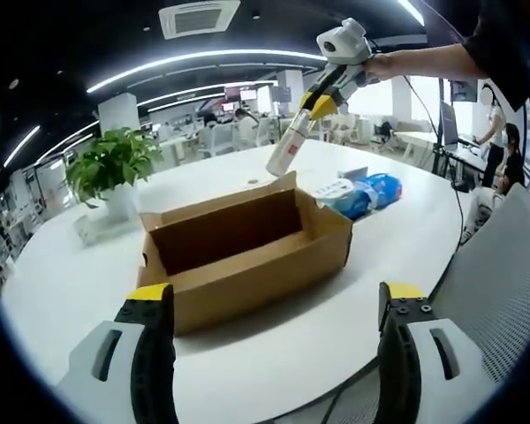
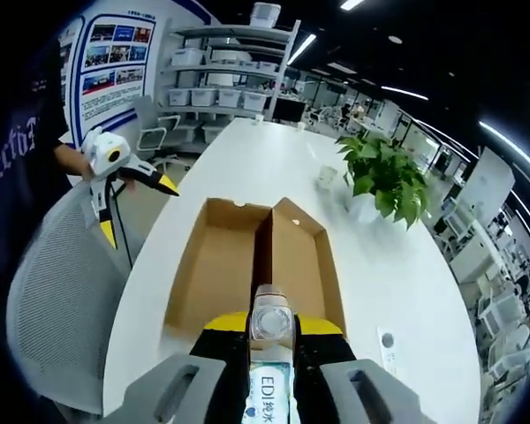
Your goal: Operate the shoe box by opening the lid, removing the specified soft item, and placing it in the target area until the item is outside and the box remains undamaged.
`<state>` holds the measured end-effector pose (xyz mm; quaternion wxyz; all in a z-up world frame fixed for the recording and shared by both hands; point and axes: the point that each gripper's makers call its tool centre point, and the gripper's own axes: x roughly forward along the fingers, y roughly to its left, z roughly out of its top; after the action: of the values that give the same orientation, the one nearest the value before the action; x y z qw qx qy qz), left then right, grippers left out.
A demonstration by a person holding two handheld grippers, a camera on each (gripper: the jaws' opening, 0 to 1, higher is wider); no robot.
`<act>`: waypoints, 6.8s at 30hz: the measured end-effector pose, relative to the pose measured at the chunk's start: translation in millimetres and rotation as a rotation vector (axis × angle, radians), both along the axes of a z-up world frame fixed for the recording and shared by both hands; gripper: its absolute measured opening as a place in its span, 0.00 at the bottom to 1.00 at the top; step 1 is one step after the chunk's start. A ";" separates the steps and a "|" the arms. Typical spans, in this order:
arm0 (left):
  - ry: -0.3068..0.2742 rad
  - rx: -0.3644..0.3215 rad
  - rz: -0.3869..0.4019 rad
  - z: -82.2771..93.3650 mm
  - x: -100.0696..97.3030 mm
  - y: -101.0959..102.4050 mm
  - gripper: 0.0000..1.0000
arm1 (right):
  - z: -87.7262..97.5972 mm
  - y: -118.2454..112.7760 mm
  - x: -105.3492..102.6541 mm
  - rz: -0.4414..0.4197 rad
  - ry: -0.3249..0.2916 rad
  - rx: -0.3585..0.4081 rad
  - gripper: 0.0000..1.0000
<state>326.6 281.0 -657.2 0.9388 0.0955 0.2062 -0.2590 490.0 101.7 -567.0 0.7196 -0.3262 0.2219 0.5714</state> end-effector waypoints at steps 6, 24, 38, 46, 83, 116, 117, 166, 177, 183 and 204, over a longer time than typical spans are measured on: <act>0.001 -0.001 0.005 -0.1 0.3 1.1 0.96 | -5.5 -15.7 8.6 -0.017 -0.005 -0.033 0.12; -0.003 -0.003 0.024 0.0 1.2 5.6 0.95 | -13.5 -55.7 33.8 -0.069 -0.018 -0.108 0.12; -0.006 0.001 0.025 -0.8 2.6 5.8 0.95 | -29.3 -73.1 43.7 -0.100 -0.002 -0.144 0.12; -0.008 -0.001 0.032 -0.9 3.5 6.1 0.95 | -44.7 -83.6 51.5 -0.100 -0.003 -0.205 0.12; 0.001 0.003 0.014 -2.4 2.5 3.1 0.95 | -106.8 -104.6 60.6 -0.063 0.055 -0.463 0.13; 0.002 -0.006 0.037 -2.2 3.0 7.4 0.94 | -116.7 -97.5 68.1 -0.055 0.079 -0.475 0.14; 0.002 -0.005 0.038 -2.2 3.1 7.6 0.94 | -116.8 -97.1 68.5 -0.055 0.079 -0.475 0.15; 0.012 0.004 0.032 -3.7 2.9 7.8 0.93 | -123.5 -91.6 78.0 -0.071 0.128 -0.458 0.16; 0.010 0.006 0.043 -3.7 3.9 9.8 0.93 | -132.7 -86.6 76.8 -0.062 0.158 -0.452 0.16; 0.010 0.007 0.048 -3.7 3.7 9.8 0.92 | -132.9 -86.9 74.6 -0.067 0.184 -0.439 0.16; 0.013 0.005 0.052 -4.1 4.5 10.9 0.92 | -135.2 -86.6 82.4 -0.075 0.146 -0.446 0.22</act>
<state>331.1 291.9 -661.3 0.9437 0.0909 0.2152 -0.2344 572.4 15.1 -702.2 0.6326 -0.4263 0.4060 0.5032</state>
